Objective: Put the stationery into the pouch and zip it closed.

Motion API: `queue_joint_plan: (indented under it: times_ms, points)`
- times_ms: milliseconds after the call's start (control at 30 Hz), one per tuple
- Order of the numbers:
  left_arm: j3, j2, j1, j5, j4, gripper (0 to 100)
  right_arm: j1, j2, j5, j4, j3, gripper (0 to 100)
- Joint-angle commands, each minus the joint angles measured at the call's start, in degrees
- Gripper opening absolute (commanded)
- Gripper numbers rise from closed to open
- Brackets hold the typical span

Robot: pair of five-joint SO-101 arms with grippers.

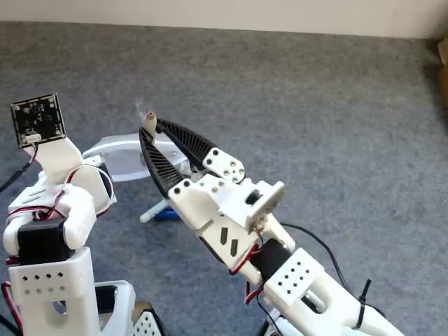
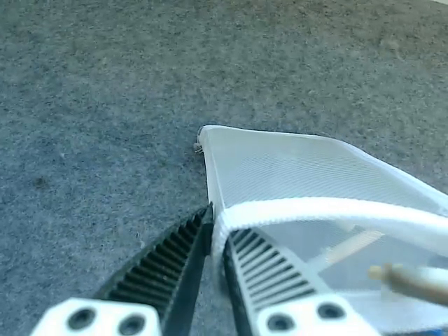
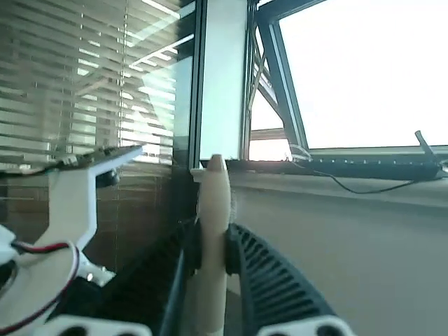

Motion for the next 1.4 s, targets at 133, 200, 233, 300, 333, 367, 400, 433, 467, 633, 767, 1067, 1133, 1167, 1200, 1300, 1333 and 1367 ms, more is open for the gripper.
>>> queue_joint_plan:
  times_ms: [133,200,233,300,333,367,400,433,467,633,767,1067,1133,1167,1200,1300,1333,1367]
  points:
    - [-2.4,0.0,0.9,-0.4,-1.1,1,0.4,0.0,0.8,-1.7,4.1,0.5]
    - [-2.4,0.0,0.9,-0.4,-1.1,1,0.4,0.0,0.8,-1.7,5.2,0.5]
    - [-2.4,0.0,0.9,-0.4,-1.1,1,0.4,0.0,0.8,-1.7,5.8,0.5]
    - [-2.4,0.0,0.9,-0.4,-1.1,1,0.4,0.0,0.8,-1.5,6.8,0.5]
    - [-2.4,0.0,0.9,-0.4,-1.1,1,0.4,0.0,0.8,-1.4,7.3,0.5]
    - [-2.4,0.0,0.9,-0.4,-1.1,1,0.4,0.0,0.8,-1.4,7.8,0.5]
    - [-2.4,0.0,0.9,-0.4,-1.1,1,0.3,0.0,0.8,-1.4,8.0,0.5]
    - [-2.4,0.0,0.9,-0.5,-1.1,1,0.3,0.0,0.8,-1.4,8.1,0.6]
    - [-2.4,0.0,0.9,-0.5,-1.1,1,0.3,0.0,0.8,-1.3,8.1,0.6]
    - [-2.4,0.0,0.9,-0.5,-1.1,1,0.3,-0.4,0.8,-1.2,8.2,8.2]
    - [-2.4,0.0,0.9,-0.5,-1.1,1,-1.5,-0.5,0.7,6.0,7.8,15.1]
    - [-2.3,0.0,0.9,-0.5,-1.1,1,-3.4,-0.5,0.7,8.7,7.9,15.2]
    - [-2.3,0.0,0.9,-0.5,-1.1,1,-3.4,-0.5,0.7,8.7,8.0,15.2]
    - [-2.3,0.0,0.9,-0.5,-1.1,1,-3.4,-0.5,0.7,8.7,8.0,15.2]
    - [-2.2,0.0,0.9,-0.5,-1.1,1,-3.4,-0.6,0.7,8.7,8.0,15.2]
    - [-0.9,0.0,0.9,-0.6,-1.4,1,-3.2,-0.7,0.7,8.7,8.0,15.2]
    - [-0.8,0.0,0.9,-0.6,-1.4,1,-3.2,-1.4,0.7,8.7,8.1,15.2]
    - [-0.6,0.0,0.9,-0.6,-1.4,1,-3.3,-2.4,0.7,8.8,8.1,15.2]
